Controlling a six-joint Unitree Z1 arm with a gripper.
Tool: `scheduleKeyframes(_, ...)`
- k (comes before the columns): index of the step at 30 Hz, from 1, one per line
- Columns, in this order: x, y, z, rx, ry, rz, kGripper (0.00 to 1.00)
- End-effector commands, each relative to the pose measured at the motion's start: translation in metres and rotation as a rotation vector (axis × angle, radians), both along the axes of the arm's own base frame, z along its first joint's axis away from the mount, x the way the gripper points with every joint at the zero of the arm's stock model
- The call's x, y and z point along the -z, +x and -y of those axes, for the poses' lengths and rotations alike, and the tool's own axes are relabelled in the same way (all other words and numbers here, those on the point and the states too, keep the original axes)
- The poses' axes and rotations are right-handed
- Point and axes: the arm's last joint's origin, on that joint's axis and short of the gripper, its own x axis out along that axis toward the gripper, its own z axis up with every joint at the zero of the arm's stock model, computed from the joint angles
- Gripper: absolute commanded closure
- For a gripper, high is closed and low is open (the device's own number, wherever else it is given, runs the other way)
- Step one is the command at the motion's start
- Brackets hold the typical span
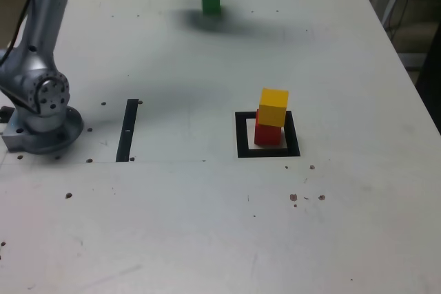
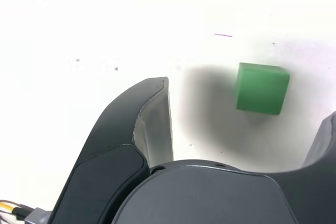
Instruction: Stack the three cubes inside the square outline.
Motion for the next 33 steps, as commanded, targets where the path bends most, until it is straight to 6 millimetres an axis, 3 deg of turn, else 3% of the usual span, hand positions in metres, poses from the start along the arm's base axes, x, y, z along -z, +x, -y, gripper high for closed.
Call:
scheduleKeyframes(1,0.008,0.000,-0.010,-0.002,-0.022,0.007,0.01)
scheduleKeyframes(9,0.036,0.004,-0.031,0.011,-0.088,-0.005,0.02)
scheduleKeyframes(24,0.054,0.016,-0.035,0.075,-0.165,0.040,0.11)
scheduleKeyframes(28,0.059,0.020,-0.036,0.083,-0.171,0.035,0.16)
scheduleKeyframes(33,0.061,0.022,-0.036,0.086,-0.181,0.032,0.30)
